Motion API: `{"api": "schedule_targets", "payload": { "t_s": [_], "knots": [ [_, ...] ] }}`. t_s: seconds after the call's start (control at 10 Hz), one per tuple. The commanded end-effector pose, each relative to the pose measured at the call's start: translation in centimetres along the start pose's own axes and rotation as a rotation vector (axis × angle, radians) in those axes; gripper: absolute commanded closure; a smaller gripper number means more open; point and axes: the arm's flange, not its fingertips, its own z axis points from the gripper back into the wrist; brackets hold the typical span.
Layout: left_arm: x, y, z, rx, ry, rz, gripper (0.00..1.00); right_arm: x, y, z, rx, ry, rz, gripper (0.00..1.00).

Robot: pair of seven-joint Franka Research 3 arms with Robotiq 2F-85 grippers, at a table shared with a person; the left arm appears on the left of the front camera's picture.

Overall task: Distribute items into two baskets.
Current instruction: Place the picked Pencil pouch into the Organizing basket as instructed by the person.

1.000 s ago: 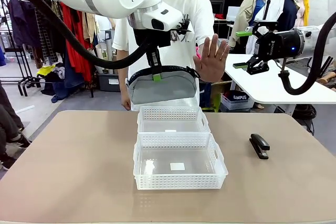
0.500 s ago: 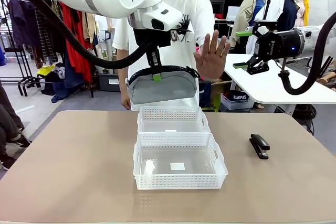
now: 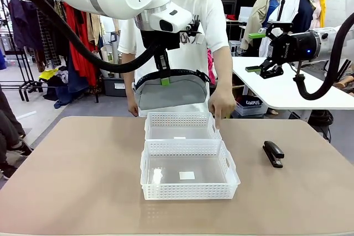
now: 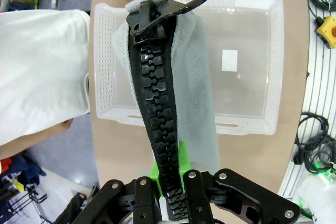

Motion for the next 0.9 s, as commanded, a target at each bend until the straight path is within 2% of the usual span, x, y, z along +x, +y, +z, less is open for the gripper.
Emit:
{"api": "schedule_targets", "payload": {
  "t_s": [0.0, 0.8],
  "knots": [
    [-0.05, -0.05, 0.19, 0.001, 0.0, -0.007, 1.0, -0.12, 0.18, 0.06, 0.0, -0.002, -0.004, 0.0],
    [-0.05, -0.05, 0.19, 0.001, 0.0, -0.007, 1.0, -0.12, 0.18, 0.06, 0.0, -0.002, -0.004, 0.0]
  ]
}}
